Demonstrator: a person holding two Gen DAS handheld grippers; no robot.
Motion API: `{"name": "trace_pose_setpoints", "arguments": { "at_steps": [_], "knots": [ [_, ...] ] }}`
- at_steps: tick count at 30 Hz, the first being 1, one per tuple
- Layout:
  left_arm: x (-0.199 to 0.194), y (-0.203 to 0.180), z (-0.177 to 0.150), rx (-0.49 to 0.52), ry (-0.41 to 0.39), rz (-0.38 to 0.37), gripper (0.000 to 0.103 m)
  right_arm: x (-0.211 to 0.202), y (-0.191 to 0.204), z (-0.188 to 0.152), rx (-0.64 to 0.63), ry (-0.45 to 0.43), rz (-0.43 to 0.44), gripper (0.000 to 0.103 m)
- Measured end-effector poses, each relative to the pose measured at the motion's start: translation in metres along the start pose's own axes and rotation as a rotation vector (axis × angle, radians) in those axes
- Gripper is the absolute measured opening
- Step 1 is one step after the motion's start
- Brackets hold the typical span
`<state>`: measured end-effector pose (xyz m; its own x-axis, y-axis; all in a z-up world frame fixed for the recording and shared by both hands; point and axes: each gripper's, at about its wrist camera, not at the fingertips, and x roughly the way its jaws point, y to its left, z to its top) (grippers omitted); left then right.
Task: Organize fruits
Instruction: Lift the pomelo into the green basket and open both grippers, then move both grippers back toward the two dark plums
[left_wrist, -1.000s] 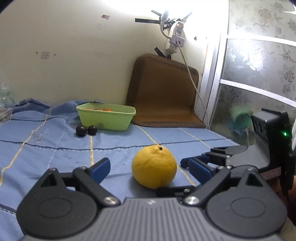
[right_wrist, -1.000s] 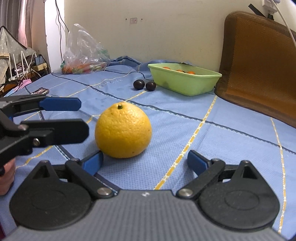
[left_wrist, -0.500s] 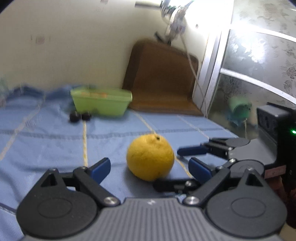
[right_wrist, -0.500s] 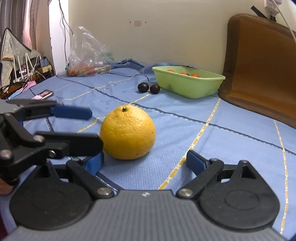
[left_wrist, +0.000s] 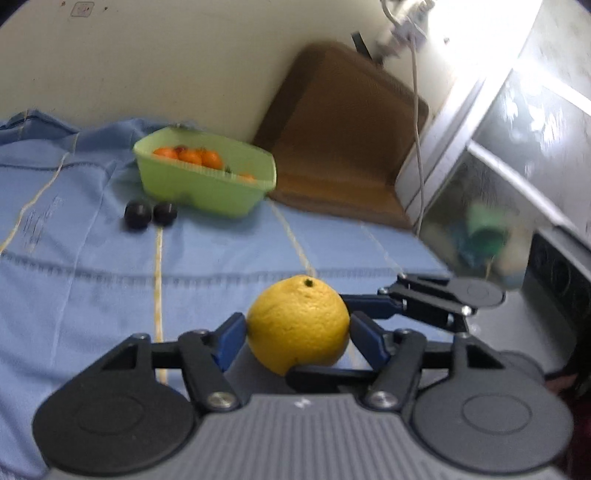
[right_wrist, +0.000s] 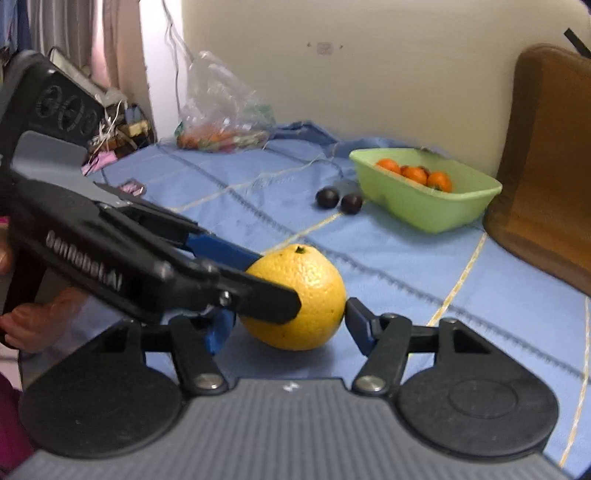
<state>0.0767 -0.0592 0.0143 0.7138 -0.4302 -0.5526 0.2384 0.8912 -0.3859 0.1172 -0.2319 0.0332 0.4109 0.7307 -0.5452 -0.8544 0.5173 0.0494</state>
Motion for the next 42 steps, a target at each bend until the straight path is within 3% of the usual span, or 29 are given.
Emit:
{"name": "trace_pose_setpoints", "arguments": {
  "at_steps": [6,12,19,22,25,28,31,37,42],
  "knots": [
    [0.022,-0.010,0.084,0.060,-0.129,0.024,0.063,-0.005,-0.039,0.061,0.009,-0.112,-0.085,0.067],
    [0.100,0.025,0.150,-0.047,-0.113,0.043,0.063,0.040,-0.104,0.100,0.045,-0.125,-0.169,0.067],
    [0.167,0.058,0.168,-0.157,-0.044,0.068,0.065,0.097,-0.152,0.096,0.045,-0.051,-0.196,0.068],
    [0.176,0.061,0.169,-0.148,-0.049,0.065,0.067,0.111,-0.163,0.095,0.041,-0.038,-0.207,0.068],
    [0.169,0.057,0.170,-0.133,-0.078,0.078,0.068,0.105,-0.162,0.092,0.059,-0.087,-0.213,0.068],
    [0.142,0.047,0.166,-0.119,-0.105,0.085,0.067,0.086,-0.151,0.086,0.095,-0.128,-0.240,0.068],
    [0.098,0.028,0.146,-0.041,-0.148,0.119,0.069,0.053,-0.127,0.069,0.159,-0.150,-0.240,0.068],
    [0.032,-0.007,0.058,0.131,-0.151,0.292,0.072,-0.007,-0.059,0.006,0.356,-0.193,-0.145,0.068],
    [-0.002,-0.010,-0.005,0.072,-0.124,0.338,0.072,-0.028,-0.004,-0.031,0.445,-0.196,-0.158,0.068]
  ]
}}
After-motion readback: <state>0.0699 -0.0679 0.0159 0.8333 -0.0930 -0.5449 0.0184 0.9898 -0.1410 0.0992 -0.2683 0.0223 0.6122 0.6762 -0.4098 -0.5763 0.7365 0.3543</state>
